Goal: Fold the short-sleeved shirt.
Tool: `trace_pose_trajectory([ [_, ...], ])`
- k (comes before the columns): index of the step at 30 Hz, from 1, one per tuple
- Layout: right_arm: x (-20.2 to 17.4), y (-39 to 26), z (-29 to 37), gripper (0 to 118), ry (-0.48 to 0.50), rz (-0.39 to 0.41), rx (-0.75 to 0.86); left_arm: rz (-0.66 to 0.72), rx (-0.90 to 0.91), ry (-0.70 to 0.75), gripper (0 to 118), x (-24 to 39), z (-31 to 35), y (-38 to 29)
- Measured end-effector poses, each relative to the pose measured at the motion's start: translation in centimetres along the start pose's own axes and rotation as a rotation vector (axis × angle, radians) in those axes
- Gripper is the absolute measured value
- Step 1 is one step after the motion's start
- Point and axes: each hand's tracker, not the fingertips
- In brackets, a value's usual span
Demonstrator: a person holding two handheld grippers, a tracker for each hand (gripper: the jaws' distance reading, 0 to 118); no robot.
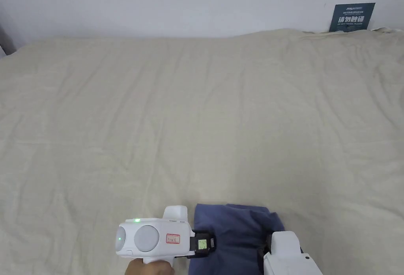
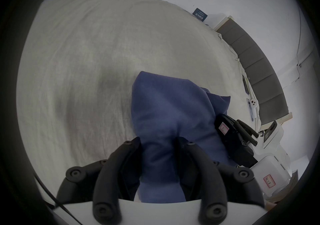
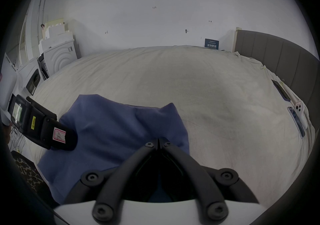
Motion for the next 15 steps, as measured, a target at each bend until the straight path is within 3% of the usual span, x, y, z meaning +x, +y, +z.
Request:
trace_pose_trajectory([
  [6, 1.3, 2.5, 1.6, 0, 0.047, -0.054, -0.004, -0.024, 0.005, -0.007, 18, 0.2, 0.6, 0.1],
  [11, 3.3, 7.5, 5.6, 0, 0.047, -0.075, 0.156, -0.065, 0.089, -0.055, 16, 0.6, 4.3, 1.3],
  [15, 4.9, 11.5, 8.7, 0, 0.029, -0.060, 0.265, -0.119, 0.129, 0.006, 15, -1.1, 7.9, 3.3],
])
